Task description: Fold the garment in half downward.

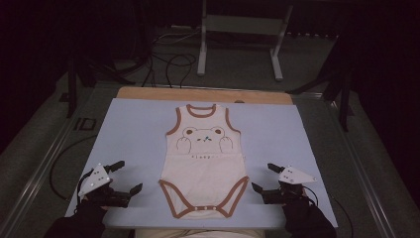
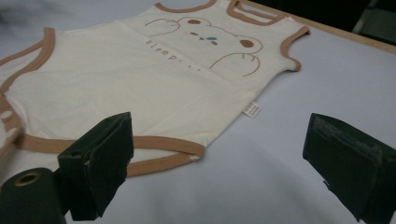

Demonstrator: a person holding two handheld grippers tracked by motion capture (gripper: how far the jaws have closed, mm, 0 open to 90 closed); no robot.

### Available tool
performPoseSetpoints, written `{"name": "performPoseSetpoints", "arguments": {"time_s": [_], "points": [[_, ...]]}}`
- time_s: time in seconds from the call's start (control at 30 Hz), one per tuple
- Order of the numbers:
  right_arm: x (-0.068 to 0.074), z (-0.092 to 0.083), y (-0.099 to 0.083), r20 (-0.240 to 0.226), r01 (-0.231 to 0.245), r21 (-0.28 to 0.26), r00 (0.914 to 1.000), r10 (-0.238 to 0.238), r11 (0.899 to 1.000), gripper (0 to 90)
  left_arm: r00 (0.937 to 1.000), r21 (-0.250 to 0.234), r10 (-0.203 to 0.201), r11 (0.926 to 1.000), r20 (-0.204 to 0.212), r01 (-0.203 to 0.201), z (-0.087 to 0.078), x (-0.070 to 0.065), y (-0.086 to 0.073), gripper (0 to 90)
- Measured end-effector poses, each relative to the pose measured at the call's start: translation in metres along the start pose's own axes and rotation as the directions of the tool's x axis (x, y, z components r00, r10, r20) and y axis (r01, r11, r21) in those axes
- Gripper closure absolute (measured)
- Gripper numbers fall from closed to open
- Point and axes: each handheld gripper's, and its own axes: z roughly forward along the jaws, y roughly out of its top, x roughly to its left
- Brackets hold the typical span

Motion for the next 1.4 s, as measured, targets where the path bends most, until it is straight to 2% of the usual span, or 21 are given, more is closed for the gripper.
{"name": "performPoseSetpoints", "arguments": {"time_s": [0.17,0.27,0.47,0.53,0.6,0.73,0.77,0.87,1.13,1.2,1.4], "points": [[0.000,-0.001,0.000,-0.015,-0.021,0.012,0.9997,0.022,1.000,8.9,1.0000,0.005,0.003,1.0000,0.002,-0.003,0.002,0.001,0.000,0.1],[0.001,-0.001,-0.001,-0.009,0.000,0.011,1.0000,0.000,1.000,8.9,0.9999,0.011,0.011,0.9999,0.006,-0.011,0.002,0.000,0.000,0.1],[0.002,0.000,-0.002,-0.011,0.006,0.010,0.9999,-0.006,1.000,8.9,0.9998,0.002,0.017,0.9999,0.010,-0.017,0.002,0.000,0.002,0.1],[0.003,0.001,-0.001,0.002,0.018,0.009,0.9998,-0.018,1.000,8.9,0.9995,-0.005,0.018,0.9998,0.026,-0.018,0.003,0.000,0.002,0.1],[0.003,0.002,0.000,-0.009,0.019,0.006,0.9998,-0.019,1.000,8.9,0.9987,-0.007,0.034,0.9994,0.038,-0.034,0.001,-0.003,0.004,0.2],[0.006,0.004,0.001,-0.016,0.027,0.011,0.9995,-0.027,1.000,8.9,0.9983,-0.011,0.037,0.9993,0.045,-0.036,-0.002,-0.004,0.006,0.2],[0.007,0.004,0.003,-0.002,0.043,0.011,0.9991,-0.043,0.999,8.9,0.9983,-0.010,0.038,0.9993,0.044,-0.037,-0.002,-0.005,0.006,0.1],[0.010,0.001,0.009,-0.015,0.015,-0.022,0.9998,-0.015,1.000,8.9,0.9980,0.002,0.036,0.9993,0.051,-0.037,-0.004,-0.005,0.006,0.2],[0.017,-0.001,0.017,-0.042,0.045,-0.013,0.9981,-0.045,0.999,8.9,0.9969,0.016,0.039,0.9991,0.068,-0.040,-0.004,-0.009,0.014,0.1],[0.018,-0.005,0.023,-0.051,0.040,-0.026,0.9978,-0.041,0.999,8.9,0.9962,0.016,0.041,0.9990,0.077,-0.042,-0.002,-0.011,0.019,0.1],[0.016,-0.011,0.034,-0.036,0.041,-0.026,0.9985,-0.042,0.999,8.9,0.9954,0.020,0.044,0.9988,0.085,-0.046,-0.002,-0.011,0.029,0.1]]}}
